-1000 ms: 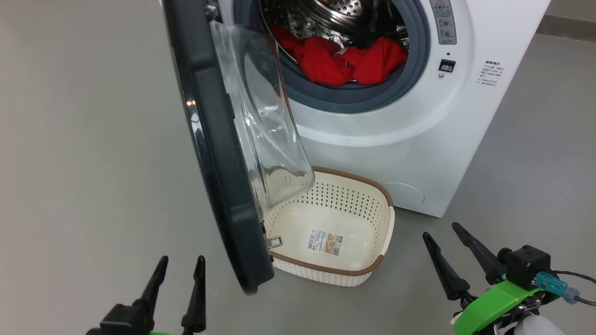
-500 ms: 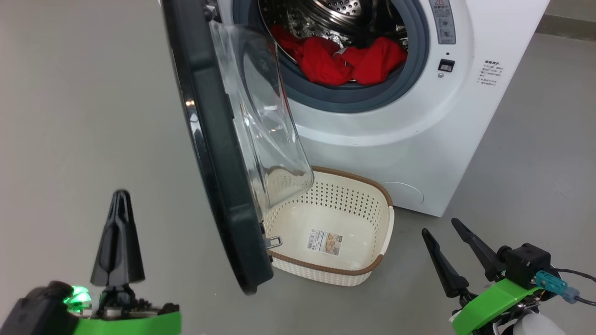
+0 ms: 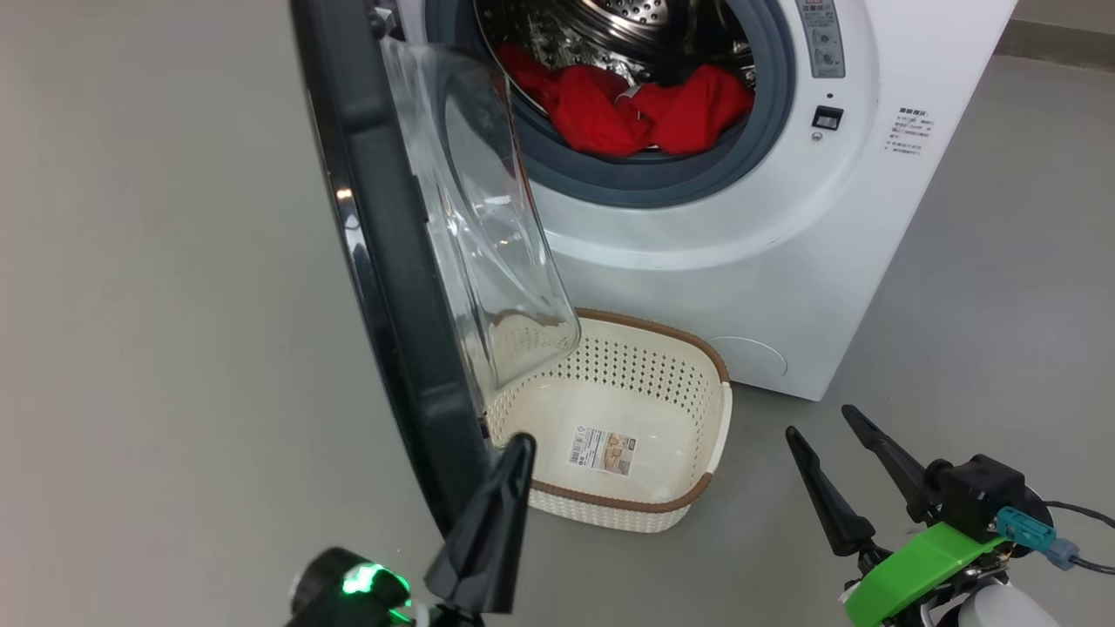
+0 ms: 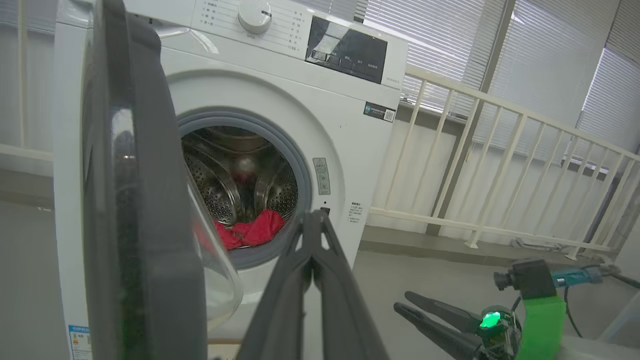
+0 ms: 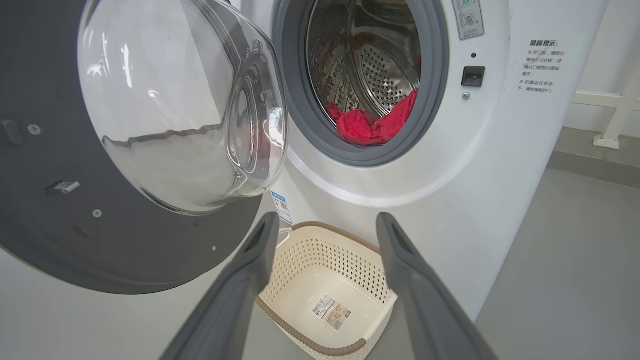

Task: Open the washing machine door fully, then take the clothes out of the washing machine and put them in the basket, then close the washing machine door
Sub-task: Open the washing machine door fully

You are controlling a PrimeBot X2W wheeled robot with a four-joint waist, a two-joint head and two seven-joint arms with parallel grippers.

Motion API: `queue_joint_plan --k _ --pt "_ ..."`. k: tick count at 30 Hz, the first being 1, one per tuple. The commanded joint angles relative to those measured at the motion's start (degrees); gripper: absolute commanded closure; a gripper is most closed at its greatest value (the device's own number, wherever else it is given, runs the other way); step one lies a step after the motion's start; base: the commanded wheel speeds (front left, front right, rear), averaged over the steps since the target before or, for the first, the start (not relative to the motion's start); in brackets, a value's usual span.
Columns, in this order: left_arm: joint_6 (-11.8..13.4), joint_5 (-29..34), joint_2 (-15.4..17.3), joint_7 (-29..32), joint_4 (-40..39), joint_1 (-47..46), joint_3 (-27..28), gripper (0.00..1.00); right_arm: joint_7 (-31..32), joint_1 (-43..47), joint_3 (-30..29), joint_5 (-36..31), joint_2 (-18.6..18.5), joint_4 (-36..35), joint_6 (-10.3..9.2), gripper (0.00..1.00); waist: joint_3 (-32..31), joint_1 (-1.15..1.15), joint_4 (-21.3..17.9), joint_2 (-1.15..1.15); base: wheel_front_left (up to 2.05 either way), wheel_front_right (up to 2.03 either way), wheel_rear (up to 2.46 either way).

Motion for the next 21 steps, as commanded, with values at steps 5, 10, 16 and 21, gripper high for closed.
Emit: queue_joint_plan --k 5,10,16,21 --pt "0.6 -4.0 0.2 -0.2 7.7 -2.7 -1.0 1.00 -0.5 -0.8 0.3 -0.9 -0.6 -1.4 0.36 0.00 0.3 0.00 -0.2 0.00 0.00 0.00 0.00" --pt "1.1 -7.8 0.2 -0.2 13.9 -5.8 -0.9 1.00 -0.5 -0.9 0.1 -1.1 -0.6 -1.3 0.36 0.00 0.5 0.00 -0.2 0.00 0.00 0.00 0.00" --pt "2.4 -9.9 0.2 -0.2 18.7 -8.1 0.4 1.00 -0.5 -1.0 0.3 -1.3 -0.4 -1.3 0.36 0.00 0.3 0.00 -0.5 0.00 0.00 0.00 0.00" --pt "1.6 -9.7 0.2 -0.2 21.0 -8.2 2.4 1.00 -0.5 -0.8 0.3 -1.5 -0.2 -1.6 0.36 0.00 0.2 0.00 -0.4 0.00 0.00 0.00 0.00"
